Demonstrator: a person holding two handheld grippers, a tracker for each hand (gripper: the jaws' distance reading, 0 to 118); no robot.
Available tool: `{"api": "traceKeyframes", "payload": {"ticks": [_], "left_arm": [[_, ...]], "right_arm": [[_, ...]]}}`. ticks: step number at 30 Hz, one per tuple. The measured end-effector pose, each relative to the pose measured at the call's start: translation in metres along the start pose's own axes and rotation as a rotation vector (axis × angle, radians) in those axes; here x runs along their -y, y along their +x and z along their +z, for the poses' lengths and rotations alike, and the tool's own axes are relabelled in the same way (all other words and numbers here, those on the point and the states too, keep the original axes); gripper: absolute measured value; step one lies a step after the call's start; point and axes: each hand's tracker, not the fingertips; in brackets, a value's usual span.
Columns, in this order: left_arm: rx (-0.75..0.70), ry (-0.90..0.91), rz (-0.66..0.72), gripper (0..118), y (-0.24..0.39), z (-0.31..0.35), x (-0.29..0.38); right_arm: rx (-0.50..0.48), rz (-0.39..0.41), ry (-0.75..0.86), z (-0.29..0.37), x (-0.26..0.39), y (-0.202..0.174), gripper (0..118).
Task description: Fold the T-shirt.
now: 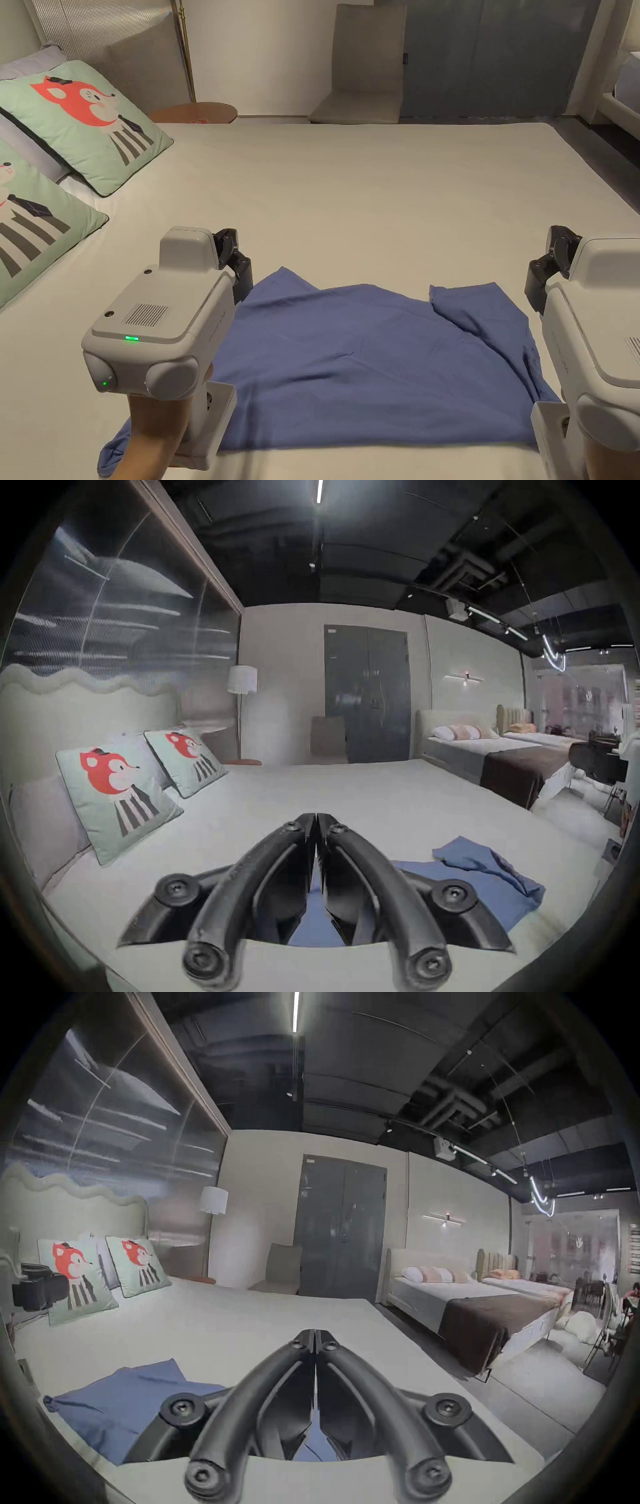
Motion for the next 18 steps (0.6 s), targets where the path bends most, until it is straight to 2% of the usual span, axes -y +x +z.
{"api": "traceKeyframes", "payload": {"ticks": [7, 10, 12, 14, 18], "left_arm": [[0.045, -0.155, 0.028, 0, -0.014, -0.046, 0.003], [0.087, -0.273, 0.015, 0, -0.021, -0.082, 0.003], [0.147, -0.368, 0.055, 0, -0.03, -0.114, 0.008], [0.154, -0.417, 0.108, 0, -0.038, -0.144, 0.012], [0.152, -0.513, 0.124, 3, -0.049, -0.205, 0.026]], "right_arm": [[-0.001, -0.003, -0.014, -0.013, 0.002, 0.002, 1], [0.001, -0.003, -0.029, -0.026, 0.006, 0.004, 1], [0.002, -0.004, -0.041, -0.037, 0.009, 0.005, 1], [0.008, -0.004, -0.058, -0.05, 0.017, 0.009, 1], [0.025, 0.0, -0.092, -0.067, 0.024, 0.012, 1]]}}
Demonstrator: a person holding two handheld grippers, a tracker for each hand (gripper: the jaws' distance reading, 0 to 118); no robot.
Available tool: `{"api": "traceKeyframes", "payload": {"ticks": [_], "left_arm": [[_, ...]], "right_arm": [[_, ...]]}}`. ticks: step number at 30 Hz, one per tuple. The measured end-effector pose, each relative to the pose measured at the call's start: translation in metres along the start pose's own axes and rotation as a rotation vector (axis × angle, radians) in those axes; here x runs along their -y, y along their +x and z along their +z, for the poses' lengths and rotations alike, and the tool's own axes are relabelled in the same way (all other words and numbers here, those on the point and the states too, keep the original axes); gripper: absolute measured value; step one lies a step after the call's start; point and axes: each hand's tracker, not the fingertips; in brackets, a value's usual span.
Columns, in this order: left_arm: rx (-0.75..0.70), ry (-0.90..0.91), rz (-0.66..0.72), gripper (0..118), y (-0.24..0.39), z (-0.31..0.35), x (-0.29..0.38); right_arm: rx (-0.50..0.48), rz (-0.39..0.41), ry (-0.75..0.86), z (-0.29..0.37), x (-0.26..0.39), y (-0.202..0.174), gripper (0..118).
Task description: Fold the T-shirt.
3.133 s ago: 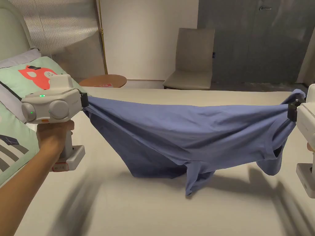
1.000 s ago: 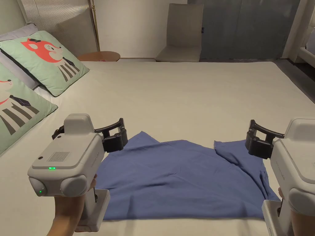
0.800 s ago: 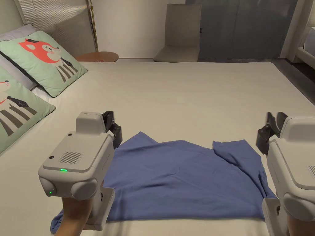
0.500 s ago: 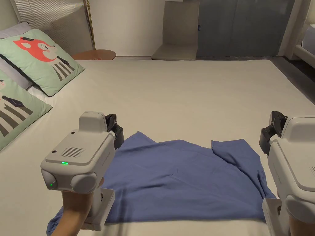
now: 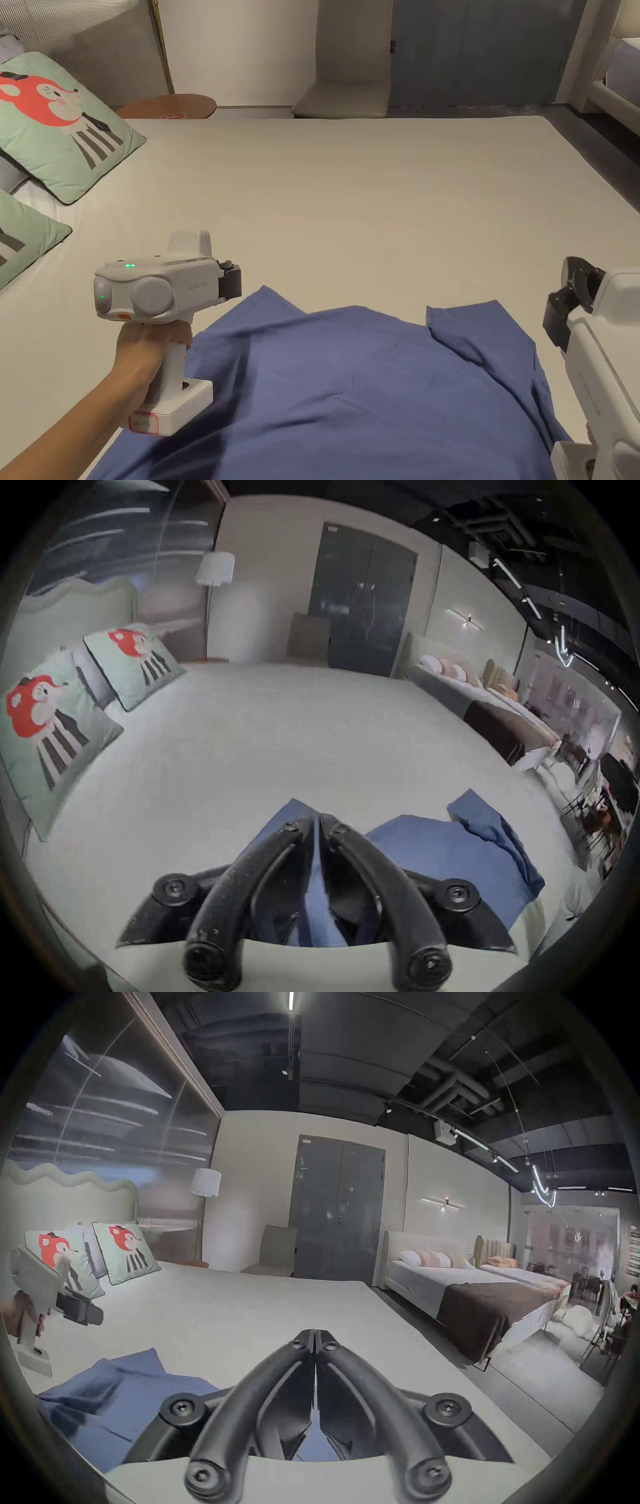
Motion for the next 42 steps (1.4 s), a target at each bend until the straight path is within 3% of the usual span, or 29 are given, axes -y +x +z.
{"api": "traceKeyframes", "payload": {"ticks": [1, 4, 5, 9, 11, 14, 17, 21, 28, 33, 34, 35, 36, 37, 38, 39, 42], "left_arm": [[-0.003, -0.029, 0.016, 21, -0.005, -0.014, -0.004], [-0.015, -0.192, 0.024, 102, -0.017, -0.063, -0.012], [-0.05, -0.19, 0.028, 107, -0.019, -0.075, -0.012], [-0.093, -0.271, -0.005, 105, -0.026, -0.122, -0.012], [-0.087, -0.269, -0.003, 95, -0.024, -0.136, -0.007], [-0.078, -0.313, -0.047, 67, -0.015, -0.152, 0.0], [-0.055, -0.351, -0.132, 61, 0.001, -0.161, 0.012], [-0.084, -0.325, -0.215, 1, 0.013, -0.168, 0.023], [-0.104, -0.267, -0.215, 1, 0.015, -0.152, 0.013], [-0.087, -0.184, -0.222, 1, 0.017, -0.104, -0.006], [-0.077, -0.182, -0.217, 1, 0.016, -0.097, -0.009], [-0.073, -0.171, -0.212, 1, 0.015, -0.089, -0.012], [-0.076, -0.153, -0.213, 1, 0.021, -0.078, -0.013], [-0.073, -0.148, -0.215, 1, 0.021, -0.073, -0.015], [-0.067, -0.136, -0.216, 1, 0.021, -0.066, -0.016], [-0.067, -0.124, -0.216, 1, 0.022, -0.059, -0.017], [-0.05, -0.107, -0.213, 1, 0.025, -0.044, -0.019]], "right_arm": [[0.006, 0.0, -0.008, -0.004, 0.002, 0.001, 1], [0.019, 0.001, -0.044, -0.024, 0.016, 0.005, 1], [0.021, 0.002, -0.057, -0.029, 0.02, 0.006, 1], [0.04, 0.017, -0.102, -0.045, 0.028, 0.007, 1], [0.047, 0.019, -0.121, -0.055, 0.036, 0.009, 1], [0.052, 0.021, -0.143, -0.062, 0.044, 0.01, 1], [0.051, 0.025, -0.162, -0.071, 0.055, 0.013, 1], [0.052, 0.025, -0.177, -0.069, 0.05, 0.013, 1], [0.05, 0.007, -0.204, -0.056, 0.044, 0.025, 1], [0.038, -0.084, -0.371, -0.063, 0.06, 0.044, 2], [0.036, -0.094, -0.415, -0.065, 0.065, 0.048, 6], [0.029, -0.106, -0.478, -0.065, 0.069, 0.051, 20], [0.024, -0.122, -0.514, -0.068, 0.075, 0.054, 46], [0.009, -0.124, -0.561, -0.072, 0.082, 0.057, 80], [-0.002, -0.127, -0.614, -0.076, 0.09, 0.059, 96], [0.002, -0.136, -0.637, -0.079, 0.1, 0.06, 103], [0.0, -0.132, -0.744, -0.087, 0.12, 0.06, 104]]}}
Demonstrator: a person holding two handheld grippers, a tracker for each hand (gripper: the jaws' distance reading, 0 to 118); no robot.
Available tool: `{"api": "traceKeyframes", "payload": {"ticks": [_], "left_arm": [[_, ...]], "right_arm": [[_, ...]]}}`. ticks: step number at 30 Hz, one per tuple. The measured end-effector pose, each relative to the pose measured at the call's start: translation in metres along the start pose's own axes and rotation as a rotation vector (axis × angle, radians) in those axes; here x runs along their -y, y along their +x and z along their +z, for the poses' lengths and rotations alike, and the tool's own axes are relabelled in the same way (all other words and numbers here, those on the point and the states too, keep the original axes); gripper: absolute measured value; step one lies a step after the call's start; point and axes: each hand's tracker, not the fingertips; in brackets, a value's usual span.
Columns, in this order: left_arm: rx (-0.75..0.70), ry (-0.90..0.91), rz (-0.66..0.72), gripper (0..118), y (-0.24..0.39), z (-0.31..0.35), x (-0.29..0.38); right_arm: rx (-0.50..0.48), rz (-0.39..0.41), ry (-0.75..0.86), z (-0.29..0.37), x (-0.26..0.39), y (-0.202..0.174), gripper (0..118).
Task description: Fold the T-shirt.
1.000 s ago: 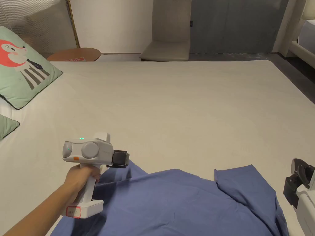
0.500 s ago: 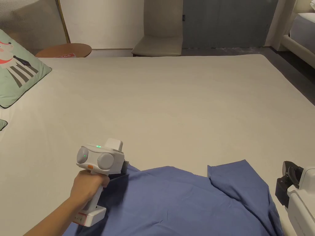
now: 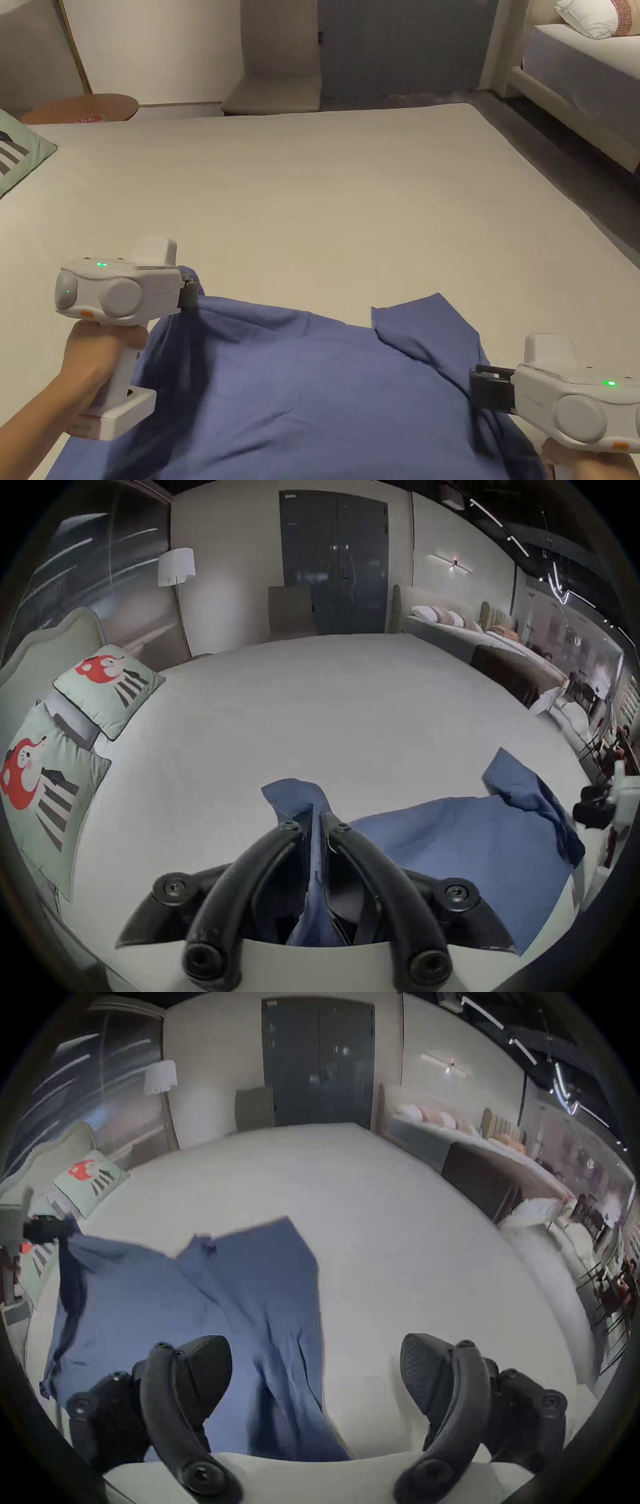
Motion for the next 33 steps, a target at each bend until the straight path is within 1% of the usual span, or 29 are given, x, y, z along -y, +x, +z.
{"api": "traceKeyframes", "payload": {"ticks": [1, 3, 4, 5, 6, 7, 9, 10, 11, 13, 15, 18, 20, 21, 24, 25, 28, 30, 33], "left_arm": [[0.0, 0.008, -0.003, 1, 0.001, 0.004, 0.0], [0.001, 0.016, -0.01, 1, 0.004, 0.01, -0.001], [0.002, 0.019, -0.01, 1, 0.005, 0.011, -0.001], [0.005, 0.017, -0.012, 1, 0.005, 0.013, -0.001], [0.002, 0.018, -0.011, 1, 0.005, 0.012, -0.001], [0.001, 0.018, -0.009, 1, 0.005, 0.013, 0.0], [0.003, 0.018, -0.006, 1, 0.005, 0.014, 0.001], [0.002, 0.017, -0.006, 1, 0.005, 0.013, 0.001], [-0.001, 0.017, -0.007, 1, 0.005, 0.014, 0.002], [-0.005, 0.019, -0.004, 1, 0.004, 0.017, 0.004], [-0.011, 0.029, 0.004, 1, 0.0, 0.02, 0.006], [-0.039, 0.069, 0.032, 1, -0.007, 0.031, 0.008], [-0.062, 0.112, 0.059, 1, -0.014, 0.041, 0.006], [-0.07, 0.137, 0.075, 1, -0.018, 0.047, 0.003], [-0.098, 0.215, 0.132, 1, -0.036, 0.073, -0.01], [-0.111, 0.236, 0.144, 1, -0.042, 0.081, -0.016], [-0.136, 0.312, 0.188, 1, -0.064, 0.109, -0.041], [-0.143, 0.365, 0.218, 1, -0.076, 0.128, -0.06], [-0.172, 0.442, 0.205, 1, -0.086, 0.152, -0.088]], "right_arm": [[-0.005, 0.009, -0.04, 0.0, 0.005, -0.003, 104], [-0.017, -0.001, -0.068, -0.009, 0.013, -0.003, 103], [-0.02, -0.01, -0.076, -0.012, 0.016, -0.004, 98], [-0.022, -0.018, -0.081, -0.008, 0.02, -0.006, 91], [-0.022, -0.006, -0.089, -0.008, 0.022, -0.008, 80], [-0.017, -0.002, -0.088, -0.008, 0.024, -0.01, 63], [-0.016, 0.021, -0.083, -0.011, 0.029, -0.012, 40], [-0.032, 0.033, -0.086, -0.012, 0.03, -0.013, 19], [-0.031, 0.034, -0.077, -0.013, 0.032, -0.014, 19], [-0.055, 0.051, -0.043, -0.008, 0.033, -0.015, 6], [-0.023, 0.116, -0.002, 0.0, 0.031, -0.02, 5], [-0.022, 0.072, 0.107, 0.024, 0.023, -0.021, 5], [-0.034, 0.078, 0.176, 0.038, 0.009, -0.023, 5], [-0.039, 0.086, 0.2, 0.034, 0.0, -0.02, 5], [-0.084, 0.062, 0.292, 0.053, -0.037, -0.023, 5], [-0.096, 0.059, 0.323, 0.068, -0.052, -0.027, 5], [-0.093, 0.088, 0.421, 0.083, -0.096, -0.035, 5], [-0.136, 0.083, 0.484, 0.092, -0.124, -0.037, 5], [-0.156, 0.111, 0.576, 0.105, -0.166, -0.048, 5]]}}
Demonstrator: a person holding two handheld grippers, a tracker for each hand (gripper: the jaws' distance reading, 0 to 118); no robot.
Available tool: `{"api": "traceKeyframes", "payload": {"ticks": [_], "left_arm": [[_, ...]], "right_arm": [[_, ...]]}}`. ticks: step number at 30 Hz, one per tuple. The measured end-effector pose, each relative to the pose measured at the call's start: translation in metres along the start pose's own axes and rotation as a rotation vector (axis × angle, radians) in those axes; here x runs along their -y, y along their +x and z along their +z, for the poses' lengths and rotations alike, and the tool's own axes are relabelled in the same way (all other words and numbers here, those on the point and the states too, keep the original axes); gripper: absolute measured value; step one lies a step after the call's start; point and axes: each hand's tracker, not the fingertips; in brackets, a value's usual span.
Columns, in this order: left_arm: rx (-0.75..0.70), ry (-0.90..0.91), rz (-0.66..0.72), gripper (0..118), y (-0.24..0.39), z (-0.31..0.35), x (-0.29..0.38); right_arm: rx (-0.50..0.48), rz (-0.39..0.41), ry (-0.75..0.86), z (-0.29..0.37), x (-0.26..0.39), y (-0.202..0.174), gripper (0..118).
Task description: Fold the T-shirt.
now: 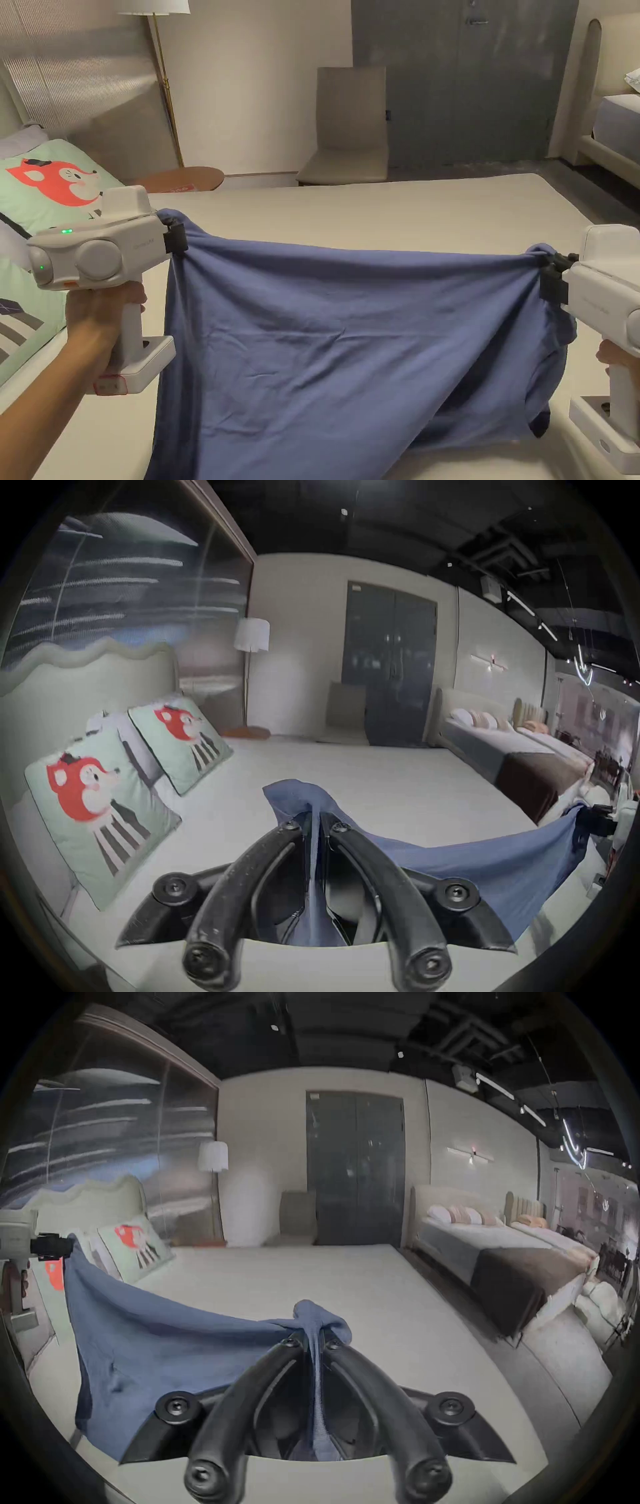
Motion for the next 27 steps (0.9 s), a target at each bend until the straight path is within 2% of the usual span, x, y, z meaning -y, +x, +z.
{"api": "traceKeyframes", "payload": {"ticks": [6, 17, 22, 27], "left_arm": [[-0.036, 0.107, 0.009, 1, -0.002, -0.003, -0.071], [-0.098, 0.3, 0.064, 1, 0.002, -0.044, -0.154], [-0.1, 0.338, 0.08, 1, 0.004, -0.068, -0.171], [-0.104, 0.34, 0.045, 1, 0.003, -0.094, -0.157]], "right_arm": [[0.002, 0.07, 0.155, -0.033, -0.082, -0.01, 5], [-0.008, 0.042, 0.344, -0.066, -0.185, -0.022, 5], [-0.001, 0.077, 0.382, -0.096, -0.205, -0.018, 5], [-0.001, 0.1, 0.38, -0.111, -0.194, -0.02, 5]]}}
